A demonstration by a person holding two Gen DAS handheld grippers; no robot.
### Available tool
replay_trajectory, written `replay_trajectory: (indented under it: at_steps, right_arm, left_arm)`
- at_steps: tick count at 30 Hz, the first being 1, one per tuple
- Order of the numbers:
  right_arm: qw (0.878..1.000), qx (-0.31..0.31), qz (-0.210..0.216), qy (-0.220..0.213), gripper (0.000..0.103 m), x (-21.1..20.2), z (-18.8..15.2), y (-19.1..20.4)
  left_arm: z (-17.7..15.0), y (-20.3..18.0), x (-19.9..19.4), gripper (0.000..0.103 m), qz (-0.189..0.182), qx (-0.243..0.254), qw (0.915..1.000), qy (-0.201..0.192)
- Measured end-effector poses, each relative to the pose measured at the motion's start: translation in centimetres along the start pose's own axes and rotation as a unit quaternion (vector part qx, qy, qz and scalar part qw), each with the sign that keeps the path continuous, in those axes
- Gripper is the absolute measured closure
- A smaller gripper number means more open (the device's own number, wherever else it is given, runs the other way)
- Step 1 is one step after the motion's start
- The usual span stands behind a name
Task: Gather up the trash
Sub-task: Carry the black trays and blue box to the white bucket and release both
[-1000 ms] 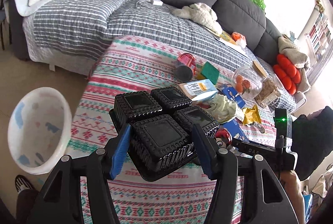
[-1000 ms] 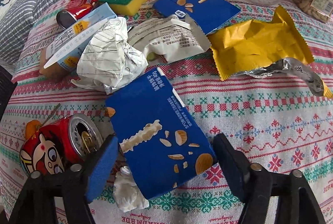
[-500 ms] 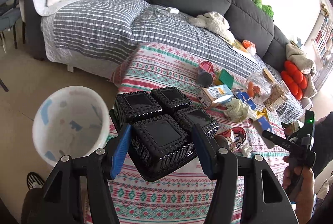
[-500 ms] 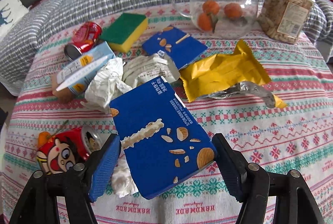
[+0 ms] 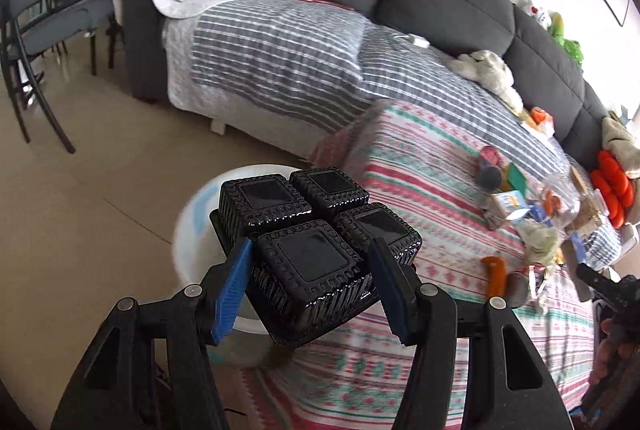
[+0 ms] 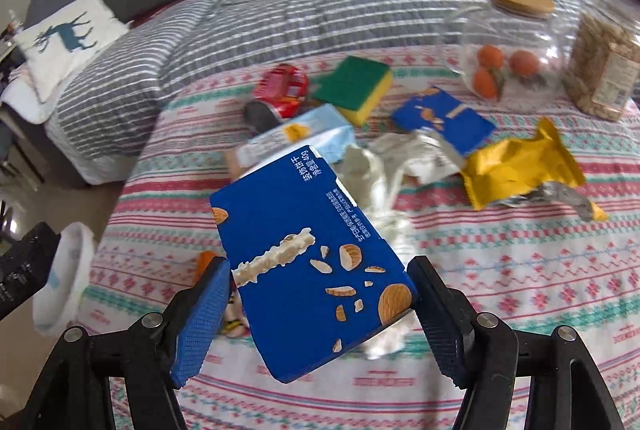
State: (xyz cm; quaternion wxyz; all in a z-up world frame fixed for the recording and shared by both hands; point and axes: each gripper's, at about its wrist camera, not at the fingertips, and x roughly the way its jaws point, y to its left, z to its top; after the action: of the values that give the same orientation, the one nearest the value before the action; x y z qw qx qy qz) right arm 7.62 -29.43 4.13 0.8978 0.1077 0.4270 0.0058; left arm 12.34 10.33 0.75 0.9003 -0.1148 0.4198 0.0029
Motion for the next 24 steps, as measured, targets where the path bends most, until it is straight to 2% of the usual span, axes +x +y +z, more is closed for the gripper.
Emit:
replay_trajectory:
  at_steps: [4,11,13,14,24]
  right_arm:
    - [1.0,-0.017,0.022,0.007,0.027,0.8,0.0,2.6]
    - [0.998,-0.044,0.04,0.01,0.027,2.0,-0.3,6.2]
    - [0.998,-0.051,0.043,0.011,0.027,2.3,-0.5,7.0]
    - [0.998,-0.053,0.045,0.013,0.027,2.5,-0.6,7.4]
    - [0.993,-0.083,0.067,0.048,0.027,4.3,-1.2,12.1]
  left_arm:
    - [0.1,1.8,1.0,0.041,0.037,0.016,0.9992,-0.005]
    - [0.1,3.8,2.5,0.037,0.036,0.02,0.9991,-0.005]
    - [0.1,4.1,3.0,0.017,0.063,0.011,0.9979,0.009]
    - [0.0,4.4,2.9,0.014,0.07,0.008,0.9975,0.005]
    - [-0.5,6.2,0.6,0.009,0.104,0.014,0.9944,0.014]
